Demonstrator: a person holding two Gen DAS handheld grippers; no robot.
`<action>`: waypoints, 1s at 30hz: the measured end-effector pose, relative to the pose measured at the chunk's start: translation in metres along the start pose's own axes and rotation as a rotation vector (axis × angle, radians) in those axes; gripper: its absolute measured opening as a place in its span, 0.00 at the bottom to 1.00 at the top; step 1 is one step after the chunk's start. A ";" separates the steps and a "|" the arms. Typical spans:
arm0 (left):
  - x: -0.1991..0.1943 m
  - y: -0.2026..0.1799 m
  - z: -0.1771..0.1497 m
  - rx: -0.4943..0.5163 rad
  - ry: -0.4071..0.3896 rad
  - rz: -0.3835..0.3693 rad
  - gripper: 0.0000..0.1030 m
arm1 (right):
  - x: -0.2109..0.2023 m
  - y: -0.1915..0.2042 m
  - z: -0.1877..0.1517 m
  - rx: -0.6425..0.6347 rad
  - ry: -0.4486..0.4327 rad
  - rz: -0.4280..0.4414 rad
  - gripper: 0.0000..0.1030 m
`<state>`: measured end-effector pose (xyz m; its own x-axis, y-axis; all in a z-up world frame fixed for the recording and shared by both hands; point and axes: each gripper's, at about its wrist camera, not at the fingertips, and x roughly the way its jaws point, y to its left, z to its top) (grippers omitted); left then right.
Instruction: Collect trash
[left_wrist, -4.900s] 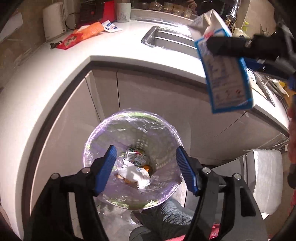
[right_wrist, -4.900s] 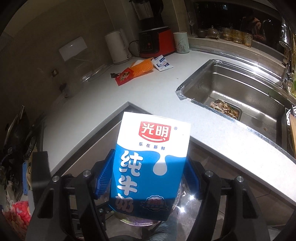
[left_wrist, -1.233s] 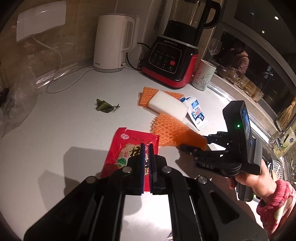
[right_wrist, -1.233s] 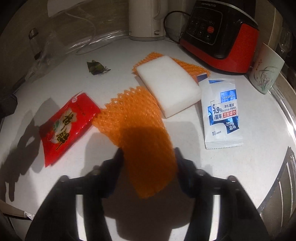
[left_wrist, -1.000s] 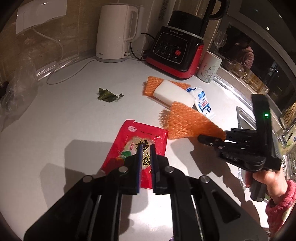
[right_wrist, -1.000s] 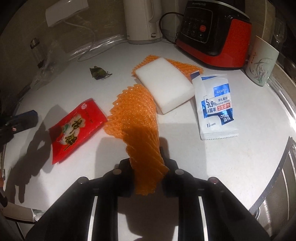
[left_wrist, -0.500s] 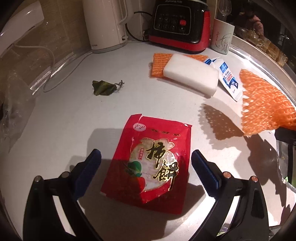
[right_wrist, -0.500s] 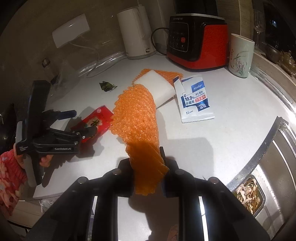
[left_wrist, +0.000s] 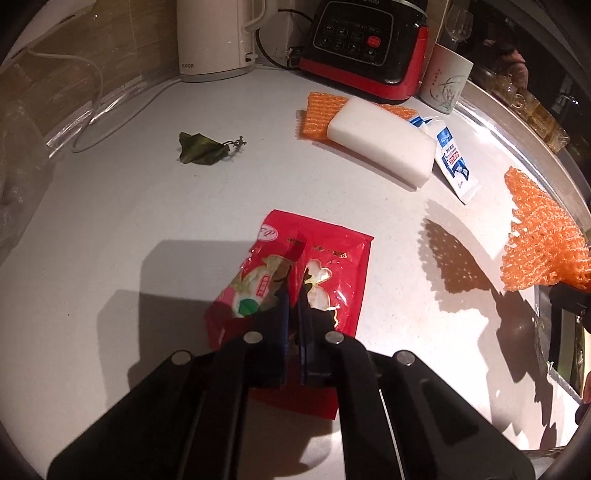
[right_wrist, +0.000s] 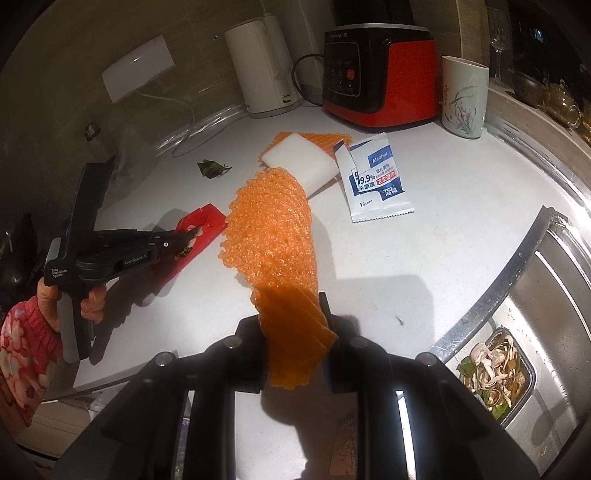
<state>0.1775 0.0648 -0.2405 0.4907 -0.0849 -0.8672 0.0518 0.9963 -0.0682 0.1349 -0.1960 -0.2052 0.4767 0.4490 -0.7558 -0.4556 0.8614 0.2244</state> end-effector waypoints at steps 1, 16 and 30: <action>-0.001 0.001 -0.001 -0.010 0.004 -0.006 0.03 | -0.001 0.001 -0.001 0.000 0.000 -0.001 0.21; -0.142 -0.016 -0.055 -0.054 -0.172 -0.184 0.03 | -0.060 0.067 -0.050 -0.026 -0.028 0.024 0.21; -0.239 -0.069 -0.199 0.056 -0.138 -0.352 0.03 | -0.138 0.124 -0.167 0.112 -0.052 -0.050 0.21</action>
<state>-0.1164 0.0185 -0.1267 0.5468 -0.4263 -0.7206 0.2833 0.9041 -0.3198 -0.1130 -0.1909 -0.1759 0.5359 0.4143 -0.7356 -0.3453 0.9027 0.2569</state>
